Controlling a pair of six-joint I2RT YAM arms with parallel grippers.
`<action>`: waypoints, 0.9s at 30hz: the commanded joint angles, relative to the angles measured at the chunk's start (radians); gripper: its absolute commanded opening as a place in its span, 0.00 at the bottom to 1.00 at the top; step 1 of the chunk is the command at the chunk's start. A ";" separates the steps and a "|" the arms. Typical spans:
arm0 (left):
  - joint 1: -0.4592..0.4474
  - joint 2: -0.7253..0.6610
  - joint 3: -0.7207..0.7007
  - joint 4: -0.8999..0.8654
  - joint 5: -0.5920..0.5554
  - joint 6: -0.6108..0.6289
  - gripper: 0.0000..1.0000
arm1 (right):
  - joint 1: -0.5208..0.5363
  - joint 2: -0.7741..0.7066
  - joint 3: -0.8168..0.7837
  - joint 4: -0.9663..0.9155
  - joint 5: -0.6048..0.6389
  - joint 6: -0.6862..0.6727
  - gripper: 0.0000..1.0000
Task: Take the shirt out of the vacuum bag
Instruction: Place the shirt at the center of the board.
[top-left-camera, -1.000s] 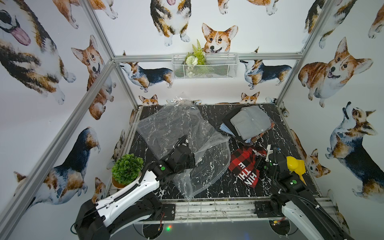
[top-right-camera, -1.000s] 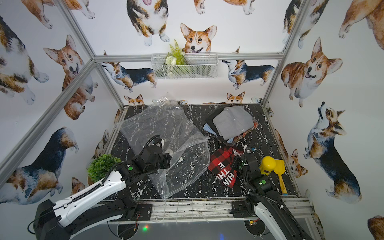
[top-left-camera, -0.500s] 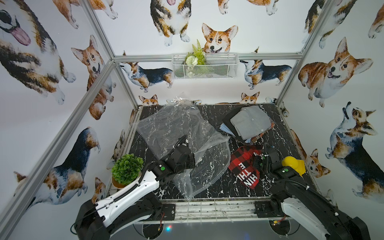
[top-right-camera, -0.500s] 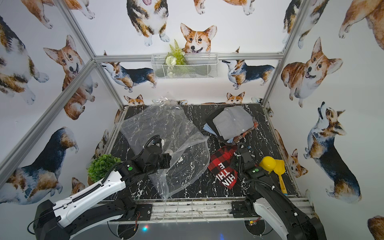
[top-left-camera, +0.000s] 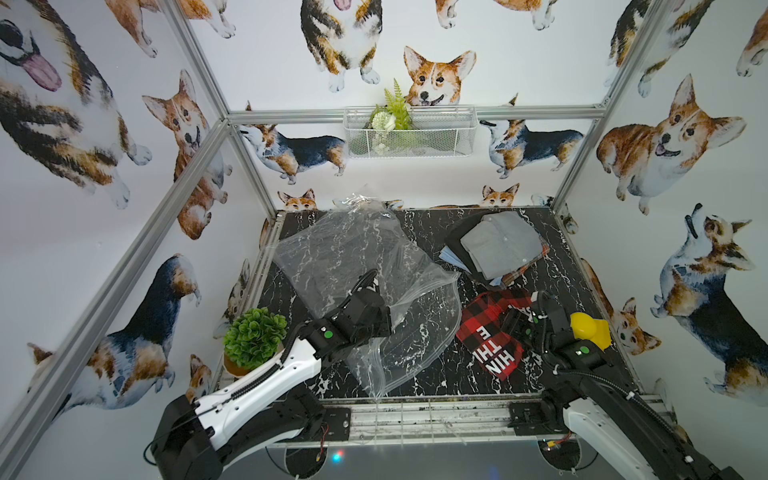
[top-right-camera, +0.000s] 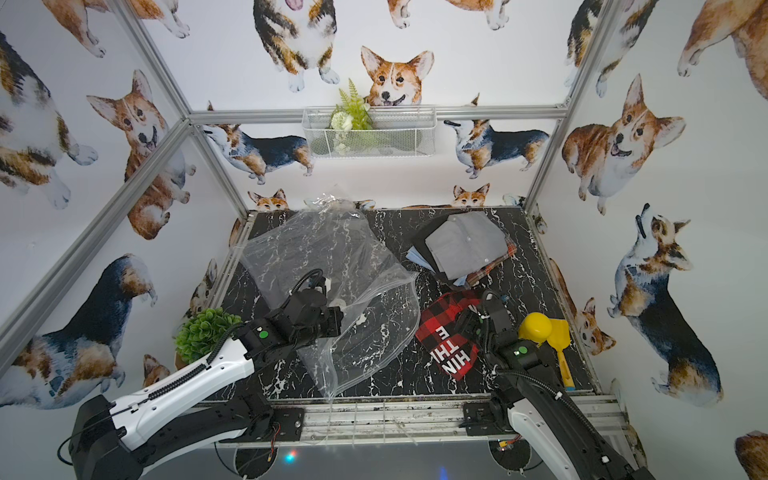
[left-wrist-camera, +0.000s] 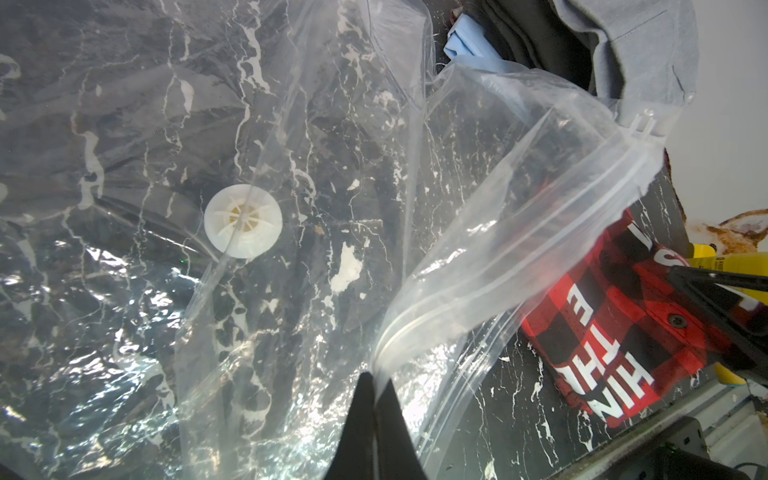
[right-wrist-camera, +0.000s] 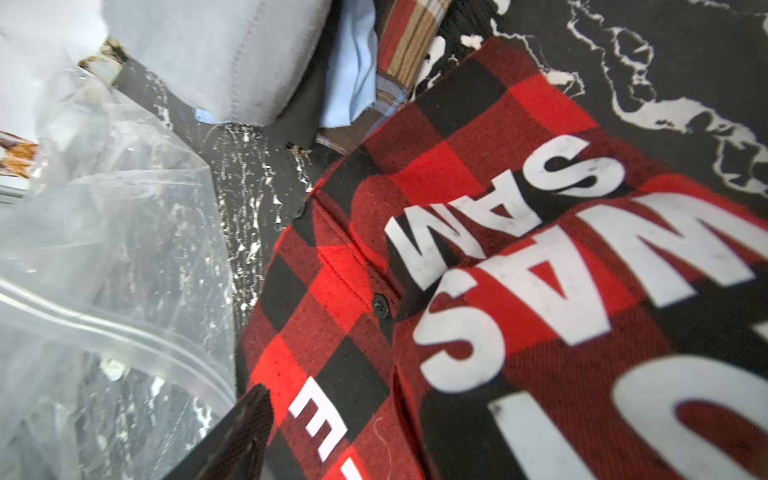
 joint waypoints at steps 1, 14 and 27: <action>0.000 0.007 0.017 -0.010 0.000 0.011 0.00 | 0.000 -0.057 0.048 -0.115 -0.046 0.032 0.80; 0.000 0.034 0.046 -0.036 0.012 0.027 0.00 | 0.000 -0.140 0.083 -0.286 -0.125 0.087 0.83; -0.001 0.040 0.053 -0.049 0.004 0.039 0.00 | 0.000 -0.294 0.222 -0.490 -0.128 0.123 0.83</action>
